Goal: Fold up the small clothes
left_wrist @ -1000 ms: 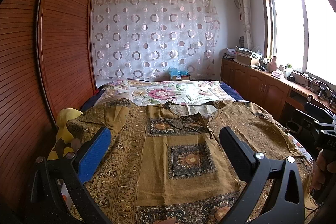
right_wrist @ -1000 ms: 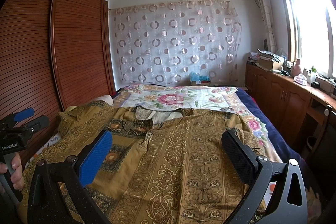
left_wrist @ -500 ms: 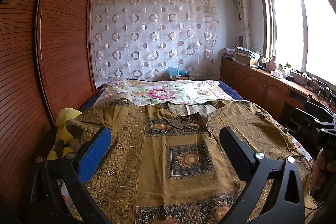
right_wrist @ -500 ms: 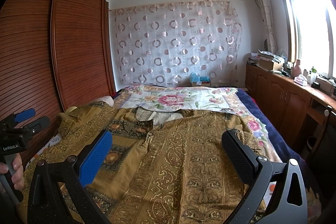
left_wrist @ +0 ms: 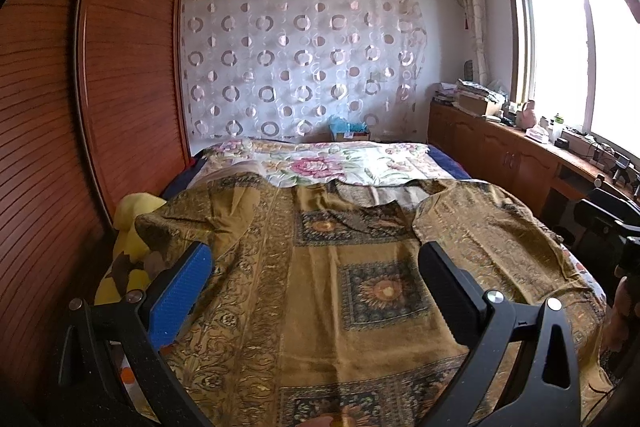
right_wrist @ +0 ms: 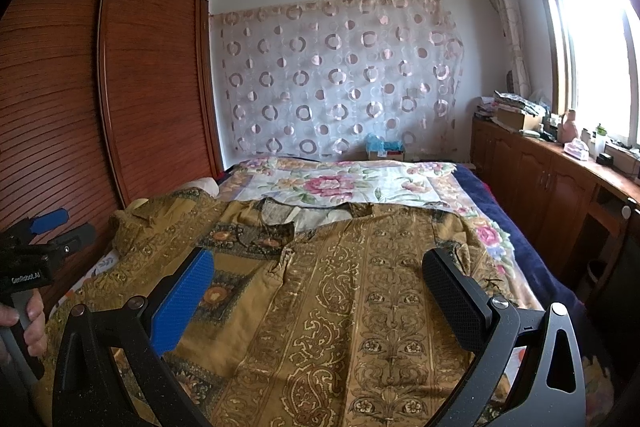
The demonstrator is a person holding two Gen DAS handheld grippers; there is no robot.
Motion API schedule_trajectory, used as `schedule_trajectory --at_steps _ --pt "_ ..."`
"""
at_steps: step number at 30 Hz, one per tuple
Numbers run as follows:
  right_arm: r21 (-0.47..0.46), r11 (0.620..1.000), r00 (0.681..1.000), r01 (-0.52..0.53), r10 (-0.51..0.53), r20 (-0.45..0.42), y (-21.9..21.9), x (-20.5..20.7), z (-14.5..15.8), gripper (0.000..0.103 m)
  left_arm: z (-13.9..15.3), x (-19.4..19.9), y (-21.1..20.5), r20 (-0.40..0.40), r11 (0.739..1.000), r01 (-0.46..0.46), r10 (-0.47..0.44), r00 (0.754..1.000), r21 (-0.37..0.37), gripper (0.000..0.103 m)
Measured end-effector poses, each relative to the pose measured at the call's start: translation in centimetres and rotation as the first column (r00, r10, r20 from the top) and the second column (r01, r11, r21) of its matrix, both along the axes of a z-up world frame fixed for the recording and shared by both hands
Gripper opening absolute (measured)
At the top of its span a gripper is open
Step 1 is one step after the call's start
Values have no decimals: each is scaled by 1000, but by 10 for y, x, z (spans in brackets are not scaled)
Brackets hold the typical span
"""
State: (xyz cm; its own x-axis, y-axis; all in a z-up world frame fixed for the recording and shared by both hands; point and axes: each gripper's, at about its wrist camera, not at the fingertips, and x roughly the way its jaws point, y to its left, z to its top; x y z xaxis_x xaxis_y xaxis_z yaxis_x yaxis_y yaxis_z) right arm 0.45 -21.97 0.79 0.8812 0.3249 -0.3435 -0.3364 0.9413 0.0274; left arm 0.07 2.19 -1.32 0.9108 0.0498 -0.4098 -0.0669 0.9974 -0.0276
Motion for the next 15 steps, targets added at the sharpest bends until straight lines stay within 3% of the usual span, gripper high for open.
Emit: schedule_trajectory --at_steps 4,15 --pt "-24 999 999 41 -41 2 2 7 -1 103 -7 7 18 -24 1000 -18 17 1000 -4 103" --pt "-47 996 997 -74 73 -24 27 29 -13 103 -25 25 63 -100 999 -51 51 994 3 103"
